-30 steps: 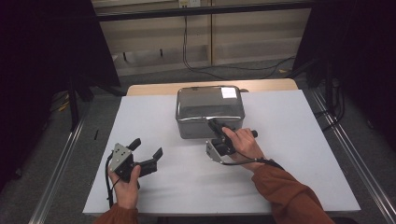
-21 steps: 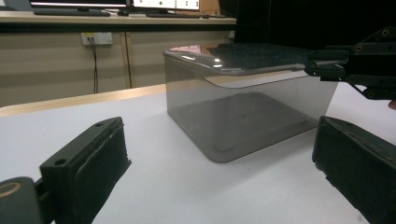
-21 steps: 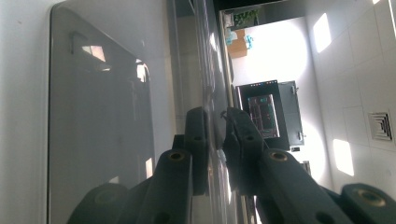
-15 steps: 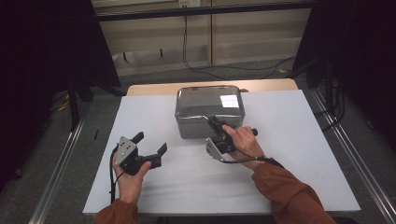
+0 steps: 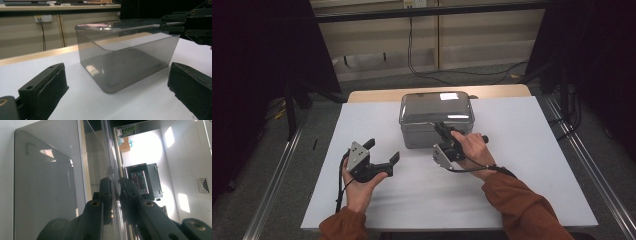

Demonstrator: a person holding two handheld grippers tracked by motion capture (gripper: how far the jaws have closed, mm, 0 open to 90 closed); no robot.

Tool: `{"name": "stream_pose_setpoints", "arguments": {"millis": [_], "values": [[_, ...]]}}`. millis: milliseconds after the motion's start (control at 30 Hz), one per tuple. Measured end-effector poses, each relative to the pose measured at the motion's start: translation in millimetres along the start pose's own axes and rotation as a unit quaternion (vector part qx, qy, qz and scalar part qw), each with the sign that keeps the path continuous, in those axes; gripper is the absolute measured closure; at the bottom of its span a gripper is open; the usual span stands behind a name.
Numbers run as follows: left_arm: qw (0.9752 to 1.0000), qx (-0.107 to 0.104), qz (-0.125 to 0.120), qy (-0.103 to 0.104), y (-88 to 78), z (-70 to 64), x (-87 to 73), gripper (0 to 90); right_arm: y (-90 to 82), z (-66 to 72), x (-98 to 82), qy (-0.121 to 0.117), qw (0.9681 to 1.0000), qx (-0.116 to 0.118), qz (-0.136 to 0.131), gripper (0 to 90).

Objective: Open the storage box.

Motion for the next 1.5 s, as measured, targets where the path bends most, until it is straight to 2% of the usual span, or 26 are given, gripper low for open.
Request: {"name": "stream_pose_setpoints", "arguments": {"millis": [100, 233, 367, 500, 633, 733, 833, 900, 967, 1033, 1100, 1167, 1267, 1367, 1500], "values": [[1.0, -0.002, -0.005, 0.006, 8.0, 0.8, 4.9, 2.3, 0.5, -2.6, 0.5, 0.0, 1.0, -0.003, -0.002, 80.9], [0.9998, -0.011, -0.017, 0.001, 15.0, -2.6, 11.7, 4.5, 0.7, -7.3, 0.9, 0.002, 1.0, -0.005, -0.003, 81.2], [0.9996, -0.016, -0.021, 0.012, 22.2, -4.2, 17.3, 4.4, 0.9, -9.1, 1.2, 0.008, 1.0, -0.004, -0.002, 81.1], [0.9991, -0.016, -0.023, 0.032, 31.9, -2.3, 21.2, 4.4, 1.6, -12.1, 1.5, 0.006, 1.0, -0.006, -0.005, 81.3], [0.9993, -0.014, -0.016, 0.033, 38.7, -4.9, 21.4, 4.8, 1.8, -15.4, 2.1, 0.006, 0.9999, -0.007, -0.004, 81.6], [0.9987, -0.017, -0.02, 0.045, 43.1, -6.9, 21.9, 5.6, 2.0, -16.4, 2.0, 0.013, 0.9999, -0.007, -0.004, 81.4], [0.9987, -0.014, -0.022, 0.045, 49.3, -3.6, 23.5, 5.6, 2.2, -16.5, 2.4, 0.012, 0.9999, -0.008, -0.005, 81.4], [0.9983, -0.009, -0.026, 0.052, 54.1, -1.6, 26.2, 5.6, 2.2, -17.4, 2.2, 0.014, 0.9999, -0.008, -0.004, 81.4], [0.9976, -0.016, -0.035, 0.058, 59.8, -1.0, 28.2, 5.6, 2.3, -18.8, 2.4, 0.014, 0.9998, -0.011, -0.005, 81.4], [0.9969, -0.017, -0.033, 0.07, 65.8, 0.8, 27.1, 5.6, 2.6, -19.9, 2.7, 0.018, 0.9998, -0.012, -0.004, 81.5], [0.9976, -0.013, -0.037, 0.058, 70.2, 2.5, 25.6, 5.6, 3.4, -21.6, 3.0, 0.018, 0.9997, -0.015, -0.006, 81.6], [0.9975, -0.009, -0.03, 0.063, 75.2, 5.2, 24.2, 5.6, 3.7, -22.5, 3.4, 0.018, 0.9997, -0.015, -0.006, 81.6], [0.9973, -0.004, -0.033, 0.066, 81.4, 9.3, 25.7, 6.2, 3.8, -24.8, 3.0, 0.018, 0.9997, -0.016, -0.006, 81.7], [0.996, -0.009, -0.028, 0.085, 88.1, 10.6, 27.3, 7.3, 4.0, -26.3, 2.9, 0.022, 0.9996, -0.018, -0.005, 81.7], [0.9961, -0.005, -0.042, 0.078, 94.2, 12.1, 33.1, 10.6, 7.0, -31.6, 5.7, 0.019, 0.9996, -0.017, -0.007, 82.1]]}}
Point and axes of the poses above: each handheld gripper's, and its own axes: y roughly forward along the jaws, x roughly out of its top, z roughly to its left, the point moved 6 cm from there along y, roughly forward along the jaws, and after that the axes turned 6 degrees about -z, right-handed, at the moved point
